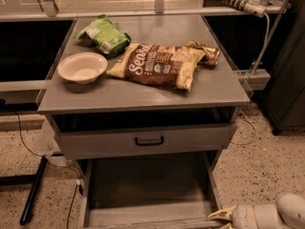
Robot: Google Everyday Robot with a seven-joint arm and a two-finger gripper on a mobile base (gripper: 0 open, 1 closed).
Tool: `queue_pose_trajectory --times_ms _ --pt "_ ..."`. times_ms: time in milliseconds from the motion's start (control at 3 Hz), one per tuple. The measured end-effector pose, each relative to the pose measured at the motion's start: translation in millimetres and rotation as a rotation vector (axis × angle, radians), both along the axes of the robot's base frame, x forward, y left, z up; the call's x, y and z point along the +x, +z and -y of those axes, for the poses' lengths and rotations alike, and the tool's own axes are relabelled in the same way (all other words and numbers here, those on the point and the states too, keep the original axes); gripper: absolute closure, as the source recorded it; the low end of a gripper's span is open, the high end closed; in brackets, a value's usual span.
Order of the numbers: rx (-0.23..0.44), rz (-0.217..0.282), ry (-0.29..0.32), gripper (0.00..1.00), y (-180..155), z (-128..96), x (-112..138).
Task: Open middle drawer
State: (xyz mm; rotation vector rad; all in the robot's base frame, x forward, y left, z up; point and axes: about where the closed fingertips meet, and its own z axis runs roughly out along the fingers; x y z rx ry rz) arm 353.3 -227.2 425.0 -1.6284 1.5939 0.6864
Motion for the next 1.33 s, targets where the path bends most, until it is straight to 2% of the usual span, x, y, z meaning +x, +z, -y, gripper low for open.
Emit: queue_pose_trajectory --times_ms 667,1000,1333 --pt "0.000 0.000 0.000 0.12 0.0 -0.1 0.0" --pt "0.000 0.000 0.000 0.00 0.0 -0.1 0.0" --pt "0.000 0.000 0.000 0.00 0.0 -0.1 0.0"
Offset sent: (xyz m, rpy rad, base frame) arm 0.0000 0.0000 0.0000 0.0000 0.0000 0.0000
